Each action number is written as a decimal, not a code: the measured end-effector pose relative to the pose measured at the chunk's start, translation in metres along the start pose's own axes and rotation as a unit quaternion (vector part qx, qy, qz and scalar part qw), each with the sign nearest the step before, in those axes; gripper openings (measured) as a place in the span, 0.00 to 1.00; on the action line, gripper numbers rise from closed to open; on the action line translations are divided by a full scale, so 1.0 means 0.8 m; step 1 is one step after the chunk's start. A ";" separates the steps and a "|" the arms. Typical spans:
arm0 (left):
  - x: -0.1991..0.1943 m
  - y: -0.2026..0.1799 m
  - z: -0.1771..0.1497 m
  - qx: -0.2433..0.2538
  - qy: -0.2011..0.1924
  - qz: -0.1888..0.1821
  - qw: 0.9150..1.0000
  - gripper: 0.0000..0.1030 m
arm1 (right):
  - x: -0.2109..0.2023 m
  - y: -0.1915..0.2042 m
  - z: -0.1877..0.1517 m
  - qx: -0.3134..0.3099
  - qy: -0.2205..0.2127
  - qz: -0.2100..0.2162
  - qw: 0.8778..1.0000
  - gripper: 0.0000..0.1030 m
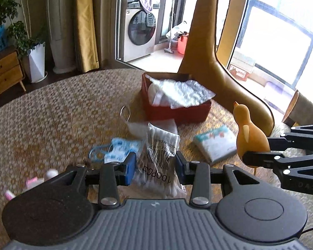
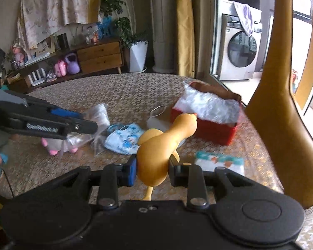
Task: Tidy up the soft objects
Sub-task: 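Carry the duck with the right gripper into the red box while the left gripper carries the swab bag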
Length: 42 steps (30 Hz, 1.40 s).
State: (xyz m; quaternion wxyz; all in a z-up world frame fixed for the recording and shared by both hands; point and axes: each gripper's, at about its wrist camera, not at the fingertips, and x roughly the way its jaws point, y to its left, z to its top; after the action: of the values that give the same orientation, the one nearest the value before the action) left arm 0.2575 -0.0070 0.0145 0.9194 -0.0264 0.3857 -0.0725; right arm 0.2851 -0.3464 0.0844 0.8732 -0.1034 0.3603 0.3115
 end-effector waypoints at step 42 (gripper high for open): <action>0.285 -0.057 0.180 -0.033 0.000 0.019 0.999 0.37 | 0.217 -0.164 0.086 -0.042 0.010 -0.097 0.994 0.28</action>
State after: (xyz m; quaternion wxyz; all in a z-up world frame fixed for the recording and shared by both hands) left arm 0.5130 -0.0879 -0.0403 0.9194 -0.0498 0.3879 -0.0419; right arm 0.4997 -0.3397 0.0073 0.8904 -0.1774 0.3439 0.2395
